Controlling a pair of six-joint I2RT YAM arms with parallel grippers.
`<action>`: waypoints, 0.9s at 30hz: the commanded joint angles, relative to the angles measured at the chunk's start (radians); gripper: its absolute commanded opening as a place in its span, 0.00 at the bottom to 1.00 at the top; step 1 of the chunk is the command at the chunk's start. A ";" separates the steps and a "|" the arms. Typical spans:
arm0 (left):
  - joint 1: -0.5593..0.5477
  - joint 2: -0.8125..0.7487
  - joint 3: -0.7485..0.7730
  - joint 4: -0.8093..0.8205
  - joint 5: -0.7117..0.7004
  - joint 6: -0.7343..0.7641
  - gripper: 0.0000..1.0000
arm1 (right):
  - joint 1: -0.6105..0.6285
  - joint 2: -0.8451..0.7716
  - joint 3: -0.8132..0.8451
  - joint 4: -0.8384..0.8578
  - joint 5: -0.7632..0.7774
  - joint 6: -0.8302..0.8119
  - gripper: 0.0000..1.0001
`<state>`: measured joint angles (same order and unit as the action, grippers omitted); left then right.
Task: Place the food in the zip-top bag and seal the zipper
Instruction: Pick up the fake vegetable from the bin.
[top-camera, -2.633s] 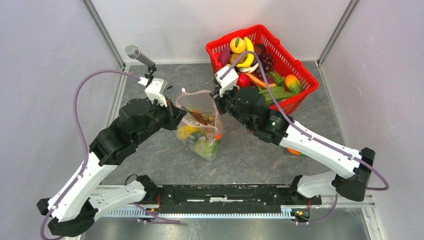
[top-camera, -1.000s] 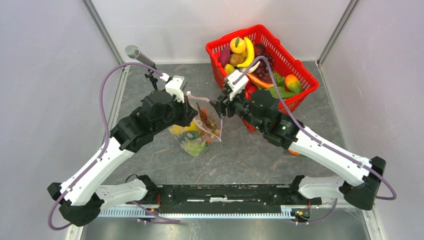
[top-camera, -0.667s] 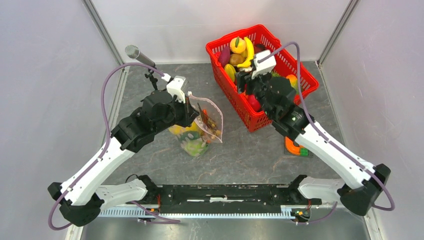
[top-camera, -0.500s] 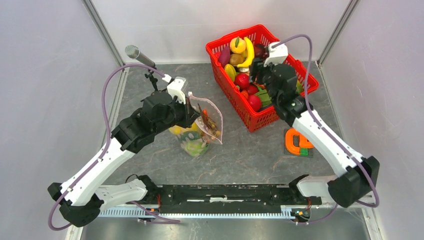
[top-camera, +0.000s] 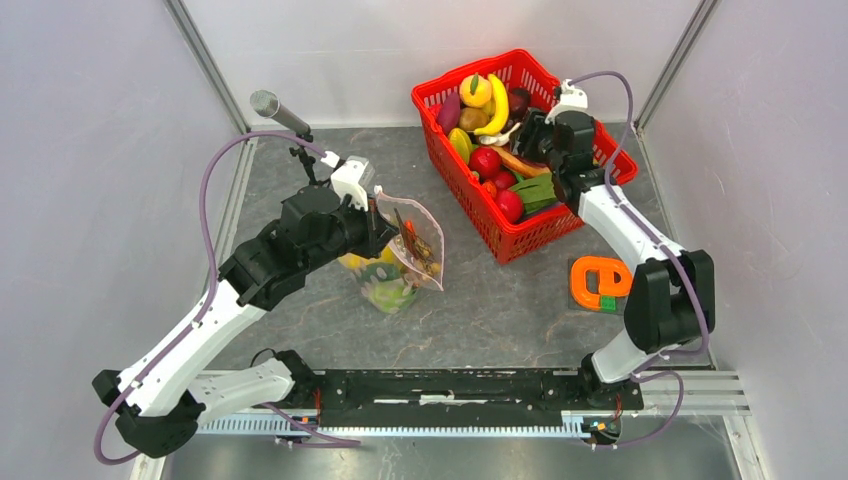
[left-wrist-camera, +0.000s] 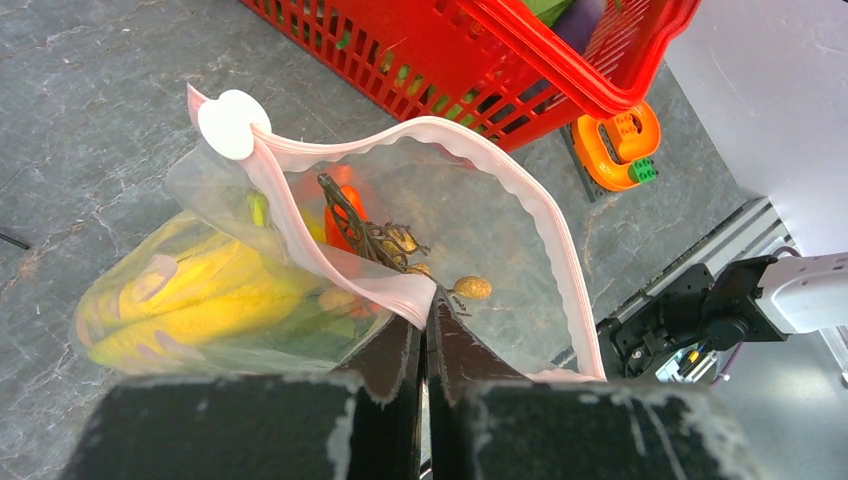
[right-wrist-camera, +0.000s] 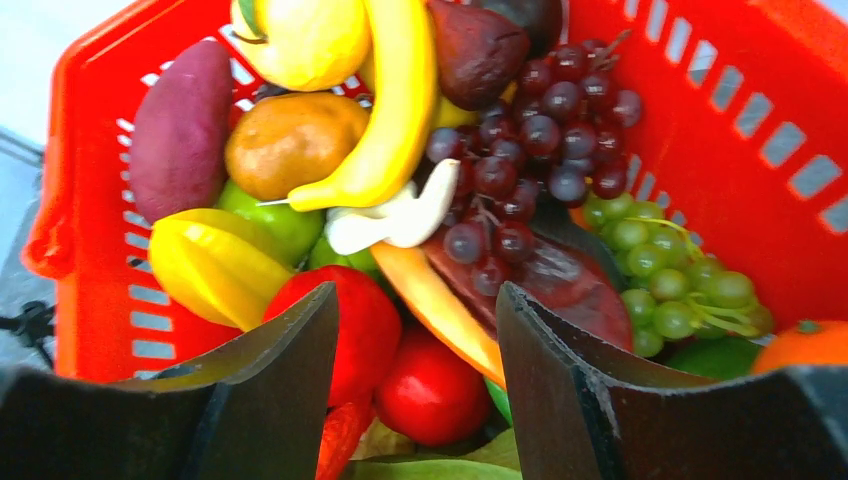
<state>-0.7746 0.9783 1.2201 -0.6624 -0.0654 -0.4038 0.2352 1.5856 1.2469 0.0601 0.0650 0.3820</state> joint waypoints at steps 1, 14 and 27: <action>0.000 -0.004 0.004 0.047 0.036 -0.018 0.05 | -0.007 0.025 0.035 0.106 -0.121 0.023 0.64; 0.000 -0.019 -0.005 0.049 0.029 -0.023 0.05 | -0.014 0.232 0.216 0.040 -0.078 0.011 0.60; 0.000 -0.006 -0.008 0.052 0.033 -0.030 0.05 | -0.019 0.251 0.146 0.173 -0.037 0.033 0.25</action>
<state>-0.7746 0.9787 1.2102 -0.6518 -0.0460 -0.4053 0.2203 1.8904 1.4376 0.1188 0.0208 0.4030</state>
